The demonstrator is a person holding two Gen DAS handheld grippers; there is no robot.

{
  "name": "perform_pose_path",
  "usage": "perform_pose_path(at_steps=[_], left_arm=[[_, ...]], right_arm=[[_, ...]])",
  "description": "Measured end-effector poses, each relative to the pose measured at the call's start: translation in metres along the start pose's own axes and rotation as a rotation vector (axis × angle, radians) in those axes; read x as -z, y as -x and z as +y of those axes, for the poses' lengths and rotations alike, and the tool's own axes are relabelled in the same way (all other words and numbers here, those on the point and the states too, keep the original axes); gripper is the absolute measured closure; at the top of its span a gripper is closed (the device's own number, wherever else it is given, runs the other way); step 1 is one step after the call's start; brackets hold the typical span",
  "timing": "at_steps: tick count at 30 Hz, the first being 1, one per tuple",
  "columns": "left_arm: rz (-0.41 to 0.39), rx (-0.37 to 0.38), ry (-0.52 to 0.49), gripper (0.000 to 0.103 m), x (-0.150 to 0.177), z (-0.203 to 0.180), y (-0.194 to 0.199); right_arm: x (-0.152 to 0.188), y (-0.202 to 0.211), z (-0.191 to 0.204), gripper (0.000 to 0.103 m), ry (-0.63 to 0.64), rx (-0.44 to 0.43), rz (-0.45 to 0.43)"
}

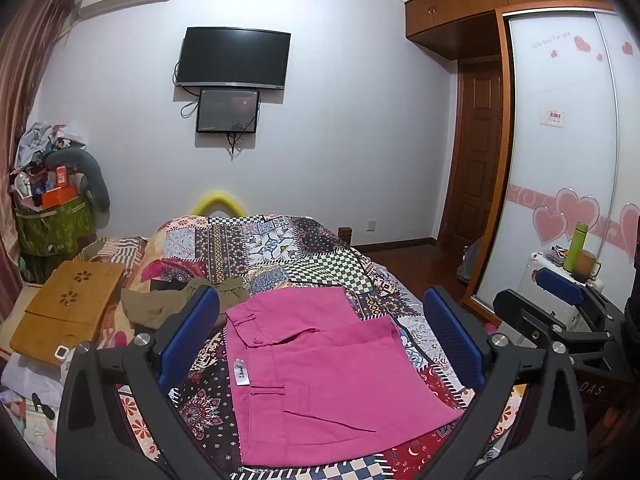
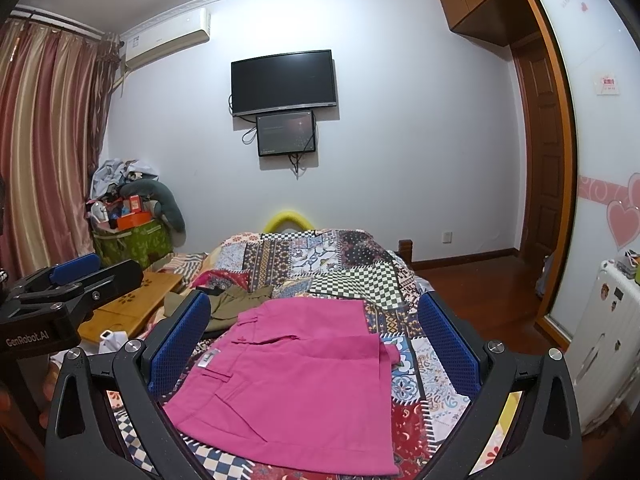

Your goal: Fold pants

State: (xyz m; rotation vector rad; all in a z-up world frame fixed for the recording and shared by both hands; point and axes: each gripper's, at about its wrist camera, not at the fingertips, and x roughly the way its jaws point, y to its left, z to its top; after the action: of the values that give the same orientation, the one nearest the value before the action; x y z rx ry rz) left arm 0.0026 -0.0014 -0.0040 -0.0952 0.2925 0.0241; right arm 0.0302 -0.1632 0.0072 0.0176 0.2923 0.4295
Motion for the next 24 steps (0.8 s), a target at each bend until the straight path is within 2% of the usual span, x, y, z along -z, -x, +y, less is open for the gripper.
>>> perform_pose_path(at_steps=[16, 24], left_arm=[[0.025, -0.016, -0.001, 0.0, 0.0, 0.004, -0.014], [0.143, -0.023, 0.01, 0.0, 0.007, 0.019, -0.066]], right_arm=[[0.001, -0.01, -0.004, 0.0, -0.013, 0.005, 0.026], [0.009, -0.036, -0.015, 0.0, -0.006, 0.025, 0.064]])
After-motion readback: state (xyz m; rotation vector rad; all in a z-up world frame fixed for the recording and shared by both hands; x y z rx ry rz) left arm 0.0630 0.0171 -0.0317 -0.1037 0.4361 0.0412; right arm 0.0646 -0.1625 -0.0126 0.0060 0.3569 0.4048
